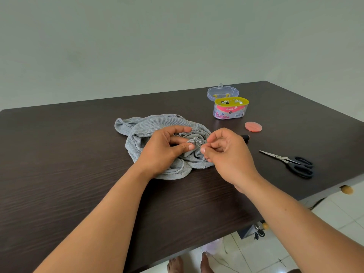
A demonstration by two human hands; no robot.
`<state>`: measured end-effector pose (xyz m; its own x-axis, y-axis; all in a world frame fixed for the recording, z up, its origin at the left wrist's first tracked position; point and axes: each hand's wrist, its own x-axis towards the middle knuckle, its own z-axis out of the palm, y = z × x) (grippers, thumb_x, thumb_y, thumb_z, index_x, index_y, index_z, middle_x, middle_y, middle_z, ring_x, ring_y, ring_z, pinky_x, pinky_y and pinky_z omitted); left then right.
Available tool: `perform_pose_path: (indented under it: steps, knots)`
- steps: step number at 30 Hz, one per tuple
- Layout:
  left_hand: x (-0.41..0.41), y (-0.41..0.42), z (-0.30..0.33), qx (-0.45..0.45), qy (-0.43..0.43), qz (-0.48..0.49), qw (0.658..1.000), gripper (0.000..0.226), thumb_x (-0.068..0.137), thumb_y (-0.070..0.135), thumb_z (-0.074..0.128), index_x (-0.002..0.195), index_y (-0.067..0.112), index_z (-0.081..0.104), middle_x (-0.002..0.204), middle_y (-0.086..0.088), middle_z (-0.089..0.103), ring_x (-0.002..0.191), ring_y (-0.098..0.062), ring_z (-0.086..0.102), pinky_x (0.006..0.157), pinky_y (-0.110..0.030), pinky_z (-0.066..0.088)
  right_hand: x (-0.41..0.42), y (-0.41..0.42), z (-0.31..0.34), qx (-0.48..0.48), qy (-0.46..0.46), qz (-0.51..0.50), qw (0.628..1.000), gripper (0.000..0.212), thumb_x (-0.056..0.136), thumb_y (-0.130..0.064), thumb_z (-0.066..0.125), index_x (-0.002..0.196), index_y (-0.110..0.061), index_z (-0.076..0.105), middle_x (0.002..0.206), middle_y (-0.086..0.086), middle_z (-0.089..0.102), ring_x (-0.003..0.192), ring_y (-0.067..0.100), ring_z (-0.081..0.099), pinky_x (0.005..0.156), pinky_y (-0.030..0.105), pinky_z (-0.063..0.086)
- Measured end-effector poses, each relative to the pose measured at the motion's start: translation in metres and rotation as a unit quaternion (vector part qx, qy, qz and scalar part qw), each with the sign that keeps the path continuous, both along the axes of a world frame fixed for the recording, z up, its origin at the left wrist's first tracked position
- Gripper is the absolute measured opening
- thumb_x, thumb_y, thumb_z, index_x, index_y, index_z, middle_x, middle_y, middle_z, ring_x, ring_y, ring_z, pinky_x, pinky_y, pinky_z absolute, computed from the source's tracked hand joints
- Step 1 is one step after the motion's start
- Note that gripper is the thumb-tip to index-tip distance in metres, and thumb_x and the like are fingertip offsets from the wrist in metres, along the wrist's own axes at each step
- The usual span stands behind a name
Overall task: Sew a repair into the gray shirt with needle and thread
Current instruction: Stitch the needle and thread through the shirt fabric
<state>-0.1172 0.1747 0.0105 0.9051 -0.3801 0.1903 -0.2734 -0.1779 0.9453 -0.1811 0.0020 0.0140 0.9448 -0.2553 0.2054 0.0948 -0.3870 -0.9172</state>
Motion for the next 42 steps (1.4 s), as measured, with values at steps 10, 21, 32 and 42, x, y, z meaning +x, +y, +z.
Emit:
perform_pose_path:
  steps: [10,21,32,42]
  knots:
    - [-0.001,0.000,-0.001,0.019,-0.019,-0.007,1.000,0.038,0.087,0.016,0.079,0.119,0.027,0.063,0.090,-0.002,0.080,0.070,-0.010,0.067,0.068,-0.019,0.051,-0.004,0.010,0.001,0.121,0.018,-0.002,0.992,0.021,0.086,-0.002,0.074,0.086,-0.014,0.056,0.084,0.007,0.074,0.069,0.009,0.070,0.062,0.020,0.056]
    - [-0.007,-0.004,-0.004,0.083,-0.122,-0.010,0.989,0.045,0.091,0.013,0.075,0.127,0.027,0.051,0.090,0.004,0.079,0.049,0.005,0.053,0.055,-0.009,0.041,-0.001,0.011,0.000,0.208,0.004,-0.024,0.978,0.032,0.076,-0.005,0.084,0.082,-0.011,0.053,0.076,0.007,0.060,0.069,0.021,0.073,0.071,0.033,0.062]
    - [-0.006,-0.004,-0.004,0.049,-0.132,-0.005,0.990,0.058,0.092,0.009,0.072,0.137,0.034,0.046,0.085,0.005,0.076,0.056,0.000,0.053,0.060,-0.014,0.043,-0.007,0.008,0.000,0.074,-0.024,0.008,0.997,0.026,0.079,-0.003,0.080,0.087,-0.015,0.058,0.094,0.014,0.068,0.080,0.018,0.076,0.086,0.050,0.059]
    - [-0.006,-0.004,-0.004,0.073,-0.140,-0.002,0.987,0.062,0.092,0.013,0.073,0.141,0.038,0.044,0.091,0.008,0.075,0.071,0.001,0.064,0.069,-0.017,0.048,-0.001,0.000,0.003,-0.040,-0.045,-0.037,0.998,0.020,0.081,-0.032,0.080,0.084,-0.024,0.061,0.079,-0.004,0.068,0.065,0.007,0.065,0.062,0.027,0.054]
